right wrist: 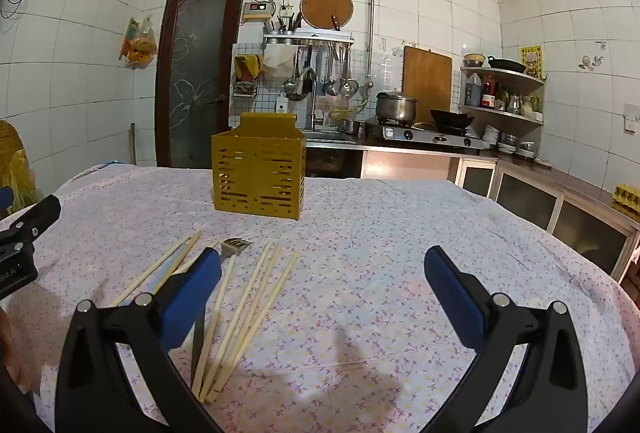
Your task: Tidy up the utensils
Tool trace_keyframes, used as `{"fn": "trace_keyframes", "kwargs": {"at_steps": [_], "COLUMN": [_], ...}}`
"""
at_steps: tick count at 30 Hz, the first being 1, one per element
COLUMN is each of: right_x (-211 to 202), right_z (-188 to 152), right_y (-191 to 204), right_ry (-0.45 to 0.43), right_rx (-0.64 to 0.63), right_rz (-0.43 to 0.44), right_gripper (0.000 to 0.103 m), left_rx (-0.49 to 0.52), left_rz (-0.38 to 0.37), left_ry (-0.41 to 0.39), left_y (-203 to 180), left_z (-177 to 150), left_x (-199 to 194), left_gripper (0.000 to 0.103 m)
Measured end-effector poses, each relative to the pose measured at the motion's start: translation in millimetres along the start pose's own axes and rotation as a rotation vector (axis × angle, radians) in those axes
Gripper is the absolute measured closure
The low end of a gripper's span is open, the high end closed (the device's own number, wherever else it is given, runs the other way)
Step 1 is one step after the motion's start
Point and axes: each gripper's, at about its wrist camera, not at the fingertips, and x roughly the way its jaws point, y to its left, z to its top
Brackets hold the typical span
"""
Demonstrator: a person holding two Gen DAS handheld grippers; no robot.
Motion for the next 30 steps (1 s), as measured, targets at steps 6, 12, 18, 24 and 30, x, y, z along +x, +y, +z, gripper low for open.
{"fn": "trace_keyframes", "kwargs": {"at_steps": [6, 12, 18, 24, 30], "right_x": [0, 2, -2, -5, -8], "right_z": [1, -1, 3, 6, 3], "right_y": [-2, -2, -4, -5, -2], "right_ry": [-0.001, -0.004, -0.011, -0.014, -0.019], "right_rx": [0.005, -0.002, -0.002, -0.007, -0.011], "right_rz": [0.001, -0.002, -0.002, -0.004, -0.007], "right_gripper": [0.004, 0.004, 0.004, 0.004, 0.004], "left_rx": [0.001, -0.002, 0.000, -0.002, -0.002], "left_rz": [0.001, -0.001, 0.000, -0.002, -0.002], "left_ry": [-0.007, -0.007, -0.011, -0.009, -0.009], "left_y": [-1, 1, 1, -2, -2], "left_z": [0, 0, 0, 0, 0], "left_x": [-2, 1, 4, -2, -3], "left_gripper": [0.005, 0.005, 0.005, 0.005, 0.005]}}
